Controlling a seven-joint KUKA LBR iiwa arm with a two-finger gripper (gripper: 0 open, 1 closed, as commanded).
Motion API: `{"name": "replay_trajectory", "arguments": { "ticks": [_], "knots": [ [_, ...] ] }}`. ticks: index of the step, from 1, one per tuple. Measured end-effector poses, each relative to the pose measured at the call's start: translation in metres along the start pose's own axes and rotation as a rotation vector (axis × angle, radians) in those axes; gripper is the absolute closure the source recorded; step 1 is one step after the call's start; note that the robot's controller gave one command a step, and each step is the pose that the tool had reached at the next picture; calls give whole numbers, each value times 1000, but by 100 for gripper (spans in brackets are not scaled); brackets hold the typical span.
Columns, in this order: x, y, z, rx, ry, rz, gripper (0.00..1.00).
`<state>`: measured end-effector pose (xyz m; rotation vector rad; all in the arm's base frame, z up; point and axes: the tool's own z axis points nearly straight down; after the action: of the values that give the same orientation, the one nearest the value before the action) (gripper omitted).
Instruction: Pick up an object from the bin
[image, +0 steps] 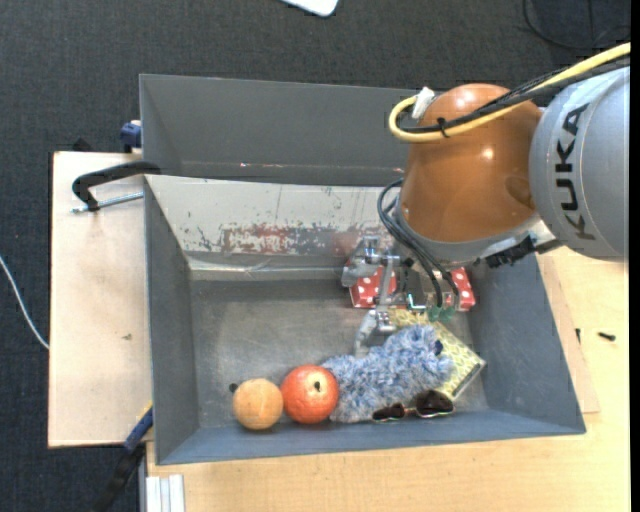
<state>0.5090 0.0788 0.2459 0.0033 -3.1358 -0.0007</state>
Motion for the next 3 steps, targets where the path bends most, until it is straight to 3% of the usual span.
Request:
{"name": "replay_trajectory", "arguments": {
  "ticks": [1, 2, 3],
  "knots": [
    [-1, -1, -4, -1, -7, 2, 0],
    [0, -27, 52, 0, -10, -104, 0],
    [12, -67, 86, 1, -6, -302, 0]
  ]
}}
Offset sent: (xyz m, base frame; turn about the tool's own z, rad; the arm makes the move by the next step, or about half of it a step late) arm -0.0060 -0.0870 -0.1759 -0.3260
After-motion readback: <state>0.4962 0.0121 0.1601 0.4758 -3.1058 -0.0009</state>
